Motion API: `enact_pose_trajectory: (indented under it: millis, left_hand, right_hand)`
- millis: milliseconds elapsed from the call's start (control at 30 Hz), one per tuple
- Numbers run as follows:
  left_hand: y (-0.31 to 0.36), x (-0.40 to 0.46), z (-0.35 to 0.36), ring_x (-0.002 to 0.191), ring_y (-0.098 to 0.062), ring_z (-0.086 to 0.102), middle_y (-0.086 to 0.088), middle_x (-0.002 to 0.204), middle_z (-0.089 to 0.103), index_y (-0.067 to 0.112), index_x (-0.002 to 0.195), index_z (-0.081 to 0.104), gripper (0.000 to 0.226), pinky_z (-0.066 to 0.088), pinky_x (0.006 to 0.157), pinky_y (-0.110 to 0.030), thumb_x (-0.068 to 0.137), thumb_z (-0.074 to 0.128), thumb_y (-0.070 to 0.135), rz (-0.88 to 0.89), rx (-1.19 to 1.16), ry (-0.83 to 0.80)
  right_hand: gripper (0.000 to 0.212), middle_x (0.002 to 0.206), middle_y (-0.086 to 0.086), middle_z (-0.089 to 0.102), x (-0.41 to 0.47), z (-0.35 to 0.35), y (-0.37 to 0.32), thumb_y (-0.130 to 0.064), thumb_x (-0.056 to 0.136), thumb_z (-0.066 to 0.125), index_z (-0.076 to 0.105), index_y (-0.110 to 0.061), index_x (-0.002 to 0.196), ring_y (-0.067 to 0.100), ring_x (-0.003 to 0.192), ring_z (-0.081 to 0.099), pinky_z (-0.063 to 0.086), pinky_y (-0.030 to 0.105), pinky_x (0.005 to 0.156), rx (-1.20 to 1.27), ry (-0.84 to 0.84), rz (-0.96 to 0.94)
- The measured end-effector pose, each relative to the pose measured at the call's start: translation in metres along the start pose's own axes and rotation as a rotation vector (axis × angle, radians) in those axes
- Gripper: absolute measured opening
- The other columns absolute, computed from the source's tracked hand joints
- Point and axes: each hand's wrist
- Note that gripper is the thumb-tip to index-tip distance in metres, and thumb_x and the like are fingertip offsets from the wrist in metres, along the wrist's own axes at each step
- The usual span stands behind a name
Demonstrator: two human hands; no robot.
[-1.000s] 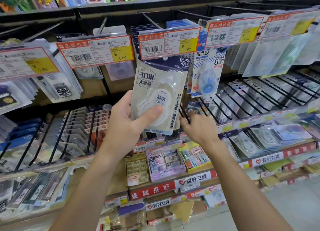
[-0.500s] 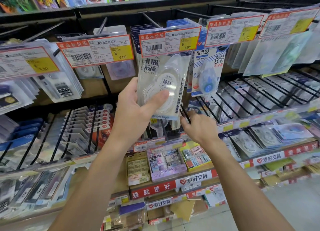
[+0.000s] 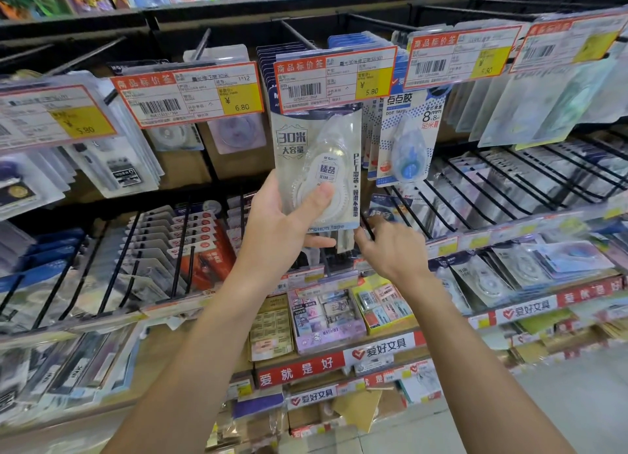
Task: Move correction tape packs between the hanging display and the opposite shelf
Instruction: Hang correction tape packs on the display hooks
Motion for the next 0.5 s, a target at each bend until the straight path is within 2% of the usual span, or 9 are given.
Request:
enact_pose_trajectory:
  millis: [167,333,500]
  left_hand:
    - [-0.0049,-0.0028,-0.0004,0.100,-0.014,0.074,0.005,0.120,0.071,0.022,0.131,0.054,0.034,0.063,0.064,-0.034,0.098,0.062,0.018,-0.018,-0.004,-0.004]
    - [-0.0075,-0.0048,-0.0013,0.101,-0.014,0.073,0.005,0.121,0.070,0.024,0.130,0.054,0.034,0.063,0.068,-0.037,0.098,0.062,0.018,-0.029,-0.005,0.001]
    - [-0.0069,-0.0098,-0.0010,0.093,-0.014,0.075,0.009,0.111,0.073,0.025,0.123,0.058,0.027,0.063,0.059,-0.035,0.097,0.063,0.019,-0.068,-0.028,0.044]
  right_hand:
    - [0.044,0.090,0.016,0.071,0.0005,0.0008,0.0003,-0.048,0.103,0.038,0.059,-0.011,0.095,0.037,0.087,0.066,0.032,0.034,0.063,-0.008,0.002,0.000]
    - [0.048,0.088,0.016,0.071,0.0001,0.0016,0.0005,-0.049,0.103,0.038,0.063,-0.009,0.099,0.037,0.086,0.066,0.031,0.034,0.062,-0.012,0.008,0.003]
    - [0.045,0.086,0.016,0.071,-0.0012,0.0010,-0.0006,-0.044,0.103,0.038,0.065,-0.008,0.100,0.037,0.083,0.066,0.031,0.033,0.061,-0.008,0.028,0.002]
Point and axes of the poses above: each hand's wrist, its own x-axis towards the middle knuckle, its own z-axis out of the palm, y = z × x
